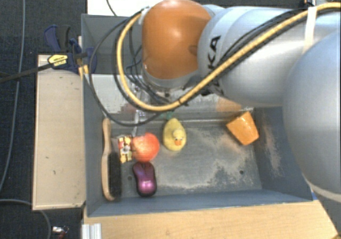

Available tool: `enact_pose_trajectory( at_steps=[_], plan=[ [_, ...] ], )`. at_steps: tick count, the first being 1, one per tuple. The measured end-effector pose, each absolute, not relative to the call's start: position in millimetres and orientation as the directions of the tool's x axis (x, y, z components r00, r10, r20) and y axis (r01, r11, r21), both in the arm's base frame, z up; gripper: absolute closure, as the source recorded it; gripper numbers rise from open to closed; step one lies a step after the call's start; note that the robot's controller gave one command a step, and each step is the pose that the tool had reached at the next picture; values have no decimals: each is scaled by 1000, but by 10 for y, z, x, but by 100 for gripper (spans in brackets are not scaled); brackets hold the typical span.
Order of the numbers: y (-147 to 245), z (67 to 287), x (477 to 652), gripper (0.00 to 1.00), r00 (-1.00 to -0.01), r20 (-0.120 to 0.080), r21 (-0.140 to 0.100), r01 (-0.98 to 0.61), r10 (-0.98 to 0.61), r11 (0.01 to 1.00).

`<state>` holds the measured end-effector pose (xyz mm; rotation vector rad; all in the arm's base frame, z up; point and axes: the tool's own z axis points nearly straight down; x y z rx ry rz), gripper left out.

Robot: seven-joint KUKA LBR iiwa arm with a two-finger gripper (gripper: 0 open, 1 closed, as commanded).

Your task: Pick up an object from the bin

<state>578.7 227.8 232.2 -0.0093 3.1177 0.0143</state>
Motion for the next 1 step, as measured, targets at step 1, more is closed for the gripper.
enact_pose_trajectory(
  at_steps=[1],
  plan=[
    [2230, 1531, 5840, 0, -977, 7, -3, 215, 215, 977]
  ],
)
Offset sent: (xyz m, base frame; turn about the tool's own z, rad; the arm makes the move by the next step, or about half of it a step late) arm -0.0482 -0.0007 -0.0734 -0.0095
